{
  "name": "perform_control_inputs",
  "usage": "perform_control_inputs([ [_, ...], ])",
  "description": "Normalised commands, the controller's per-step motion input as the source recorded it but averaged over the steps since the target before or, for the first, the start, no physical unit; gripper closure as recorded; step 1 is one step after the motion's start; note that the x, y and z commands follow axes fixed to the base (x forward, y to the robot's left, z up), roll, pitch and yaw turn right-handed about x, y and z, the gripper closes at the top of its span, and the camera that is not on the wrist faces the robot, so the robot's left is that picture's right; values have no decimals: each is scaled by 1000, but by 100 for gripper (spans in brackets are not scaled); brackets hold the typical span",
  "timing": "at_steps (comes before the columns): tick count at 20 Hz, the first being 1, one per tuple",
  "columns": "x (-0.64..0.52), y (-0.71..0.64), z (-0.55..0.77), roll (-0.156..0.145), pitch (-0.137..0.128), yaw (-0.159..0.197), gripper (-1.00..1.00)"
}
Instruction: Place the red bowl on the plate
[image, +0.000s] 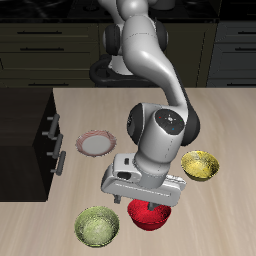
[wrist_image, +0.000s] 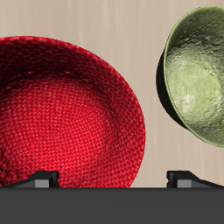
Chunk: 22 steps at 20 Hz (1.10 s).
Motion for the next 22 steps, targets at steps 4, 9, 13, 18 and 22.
perform_control_inputs([
  [4, -68, -94, -113, -36, 6, 7, 100],
  [9, -11, 11, -25, 9, -10, 12, 100],
  [13, -12, 8, -88, 1, 16, 29, 100],
  [18, -61, 0, 116, 18, -35, 18, 100],
  [22, -78, 71, 128, 18, -36, 44, 100],
])
